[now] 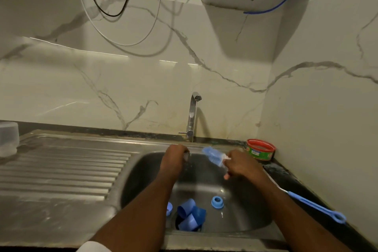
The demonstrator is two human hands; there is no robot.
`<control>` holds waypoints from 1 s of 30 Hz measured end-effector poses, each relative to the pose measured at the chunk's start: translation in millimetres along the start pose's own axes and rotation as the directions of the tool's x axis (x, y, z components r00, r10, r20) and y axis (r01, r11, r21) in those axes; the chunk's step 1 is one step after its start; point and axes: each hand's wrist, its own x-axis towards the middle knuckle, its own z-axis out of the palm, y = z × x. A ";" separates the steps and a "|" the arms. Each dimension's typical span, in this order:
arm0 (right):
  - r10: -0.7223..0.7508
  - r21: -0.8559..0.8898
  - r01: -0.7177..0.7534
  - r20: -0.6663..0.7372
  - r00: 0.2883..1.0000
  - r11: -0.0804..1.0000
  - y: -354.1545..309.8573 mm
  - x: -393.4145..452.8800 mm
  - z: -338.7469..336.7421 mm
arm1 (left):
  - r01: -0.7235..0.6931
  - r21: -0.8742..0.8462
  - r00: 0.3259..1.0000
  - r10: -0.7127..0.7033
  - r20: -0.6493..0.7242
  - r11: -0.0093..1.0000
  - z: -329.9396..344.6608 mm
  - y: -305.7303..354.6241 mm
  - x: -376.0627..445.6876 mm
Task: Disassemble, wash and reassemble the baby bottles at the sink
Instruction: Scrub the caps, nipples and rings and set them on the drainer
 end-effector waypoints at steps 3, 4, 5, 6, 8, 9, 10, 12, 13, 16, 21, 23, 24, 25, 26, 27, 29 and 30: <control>-0.015 -0.084 -0.005 -0.246 0.969 0.996 6.8 1.8 -1.4 | -0.041 0.148 0.997 0.032 0.064 0.988 2.7 -5.7 1.5; -0.018 -0.060 0.004 -0.246 0.969 0.998 5.9 1.9 -0.5 | -0.075 0.186 0.996 0.063 0.067 0.980 4.3 -1.7 1.8; -0.015 -0.037 0.007 -0.219 0.976 0.999 5.5 4.4 2.9 | -0.110 0.224 0.993 0.096 0.075 0.968 6.4 3.2 2.5; -0.015 -0.043 0.008 -0.184 0.983 0.999 4.2 3.3 4.8 | -0.160 0.272 0.986 0.141 0.086 0.949 9.5 8.8 3.8; -0.015 -0.080 0.003 -0.143 0.990 0.997 4.0 3.0 8.2 | -0.254 0.389 0.967 0.227 0.115 0.886 14.5 19.9 6.3; -0.016 -0.075 0.006 -0.141 0.990 0.997 4.9 4.2 8.9 | -0.266 0.417 0.964 0.248 0.096 0.869 15.9 22.8 8.5; -0.010 -0.060 0.002 -0.142 0.990 0.998 6.6 4.6 8.5 | -0.258 0.416 0.965 0.251 0.073 0.872 17.0 24.3 10.9; -0.001 -0.045 -0.006 -0.158 0.987 0.999 7.7 5.8 7.1 | -0.226 0.363 0.973 0.230 0.031 0.904 18.1 22.6 12.7; 0.000 -0.043 -0.008 -0.167 0.986 0.999 9.3 6.5 7.1 | -0.199 0.322 0.978 0.208 0.007 0.926 20.5 17.6 11.6; -0.009 -0.071 -0.003 -0.168 0.986 0.997 9.8 4.3 7.8 | -0.029 0.044 1.000 0.029 -0.010 0.999 21.7 1.1 4.1; -0.040 -0.061 0.030 -0.171 0.984 0.998 7.3 3.8 7.9 | 0.096 -0.388 0.988 -0.135 -0.075 0.917 9.5 6.3 4.7; -0.031 -0.068 0.020 -0.162 0.986 0.997 7.7 4.7 8.7 | 0.146 -0.386 0.985 -0.169 -0.026 0.911 9.7 8.2 2.3; -0.031 -0.079 0.019 -0.152 0.988 0.997 8.1 5.2 9.2 | 0.158 -0.366 0.985 -0.171 -0.002 0.917 9.7 9.3 1.3; -0.028 -0.089 0.015 -0.148 0.989 0.996 8.2 6.0 9.4 | 0.152 -0.367 0.986 -0.167 -0.009 0.918 10.2 9.8 1.1; -0.028 -0.104 0.012 -0.149 0.988 0.994 8.1 6.0 9.1 | 0.140 -0.386 0.985 -0.169 -0.042 0.912 9.8 10.4 1.3; -0.024 -0.100 0.009 -0.150 0.988 0.995 7.7 5.7 8.8 | 0.139 -0.411 0.981 -0.182 -0.067 0.901 8.7 11.6 2.0; -0.028 -0.076 0.015 -0.162 0.986 0.997 7.9 5.8 9.0 | 0.159 -0.394 0.983 -0.181 -0.020 0.905 8.1 13.4 3.2; -0.030 -0.080 0.017 -0.167 0.986 0.997 7.7 5.4 9.1 | 0.170 -0.361 0.984 -0.178 0.010 0.917 8.3 13.9 3.1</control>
